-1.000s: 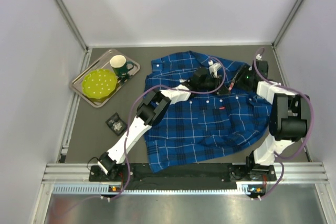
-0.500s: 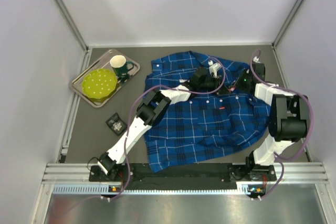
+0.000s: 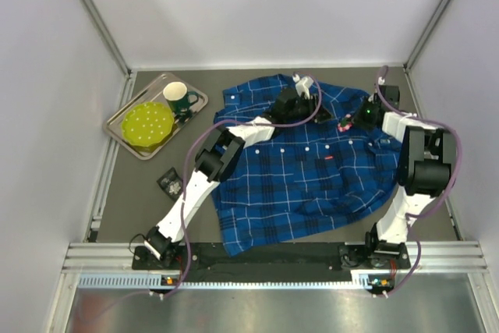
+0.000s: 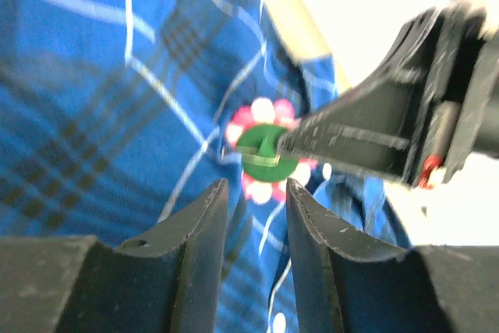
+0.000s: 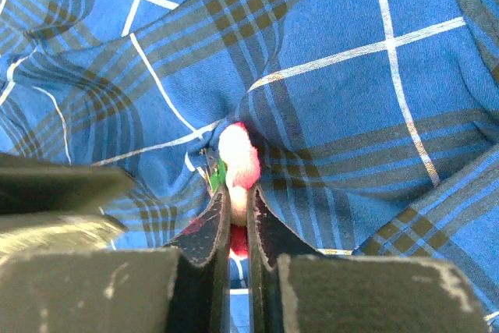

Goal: Remove the brooch from the garment
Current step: Adjust the brooch on the flattened clothing.

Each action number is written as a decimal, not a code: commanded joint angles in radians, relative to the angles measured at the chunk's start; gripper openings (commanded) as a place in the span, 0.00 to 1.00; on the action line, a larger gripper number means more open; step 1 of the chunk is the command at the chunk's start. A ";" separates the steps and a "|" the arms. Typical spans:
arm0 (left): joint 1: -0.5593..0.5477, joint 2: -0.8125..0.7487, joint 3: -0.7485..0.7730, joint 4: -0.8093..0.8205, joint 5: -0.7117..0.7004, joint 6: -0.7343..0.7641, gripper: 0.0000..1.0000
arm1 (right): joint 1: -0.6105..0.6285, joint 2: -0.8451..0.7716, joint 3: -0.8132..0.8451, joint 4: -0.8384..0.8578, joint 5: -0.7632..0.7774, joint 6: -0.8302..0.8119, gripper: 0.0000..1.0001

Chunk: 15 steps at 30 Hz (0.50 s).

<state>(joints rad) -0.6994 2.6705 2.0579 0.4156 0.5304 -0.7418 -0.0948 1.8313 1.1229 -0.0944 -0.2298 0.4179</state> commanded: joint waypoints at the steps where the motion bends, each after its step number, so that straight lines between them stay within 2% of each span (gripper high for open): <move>1: 0.006 0.055 0.190 0.042 -0.127 -0.102 0.41 | -0.017 0.042 0.077 -0.025 -0.097 -0.079 0.00; 3: 0.014 0.072 0.197 0.041 -0.147 -0.119 0.38 | -0.017 0.048 0.101 -0.053 -0.102 -0.096 0.00; 4: 0.017 0.078 0.180 0.042 -0.162 -0.120 0.38 | -0.019 0.049 0.109 -0.060 -0.097 -0.099 0.04; 5: 0.017 0.081 0.168 0.042 -0.165 -0.119 0.37 | -0.019 0.046 0.113 -0.067 -0.092 -0.102 0.09; 6: 0.017 0.081 0.154 0.060 -0.162 -0.123 0.36 | -0.019 0.042 0.112 -0.071 -0.083 -0.096 0.23; 10: 0.011 0.097 0.107 0.111 -0.116 -0.143 0.34 | -0.017 0.003 0.069 -0.080 -0.045 -0.077 0.43; 13: 0.000 0.088 0.094 0.071 -0.119 -0.096 0.34 | -0.016 -0.029 0.029 -0.077 -0.043 -0.061 0.45; 15: -0.005 0.078 0.071 0.080 -0.127 -0.096 0.33 | -0.013 -0.035 0.018 -0.062 -0.043 -0.048 0.40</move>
<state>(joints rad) -0.6880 2.7647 2.1551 0.4534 0.4026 -0.8597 -0.1089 1.8603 1.1687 -0.1650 -0.2874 0.3531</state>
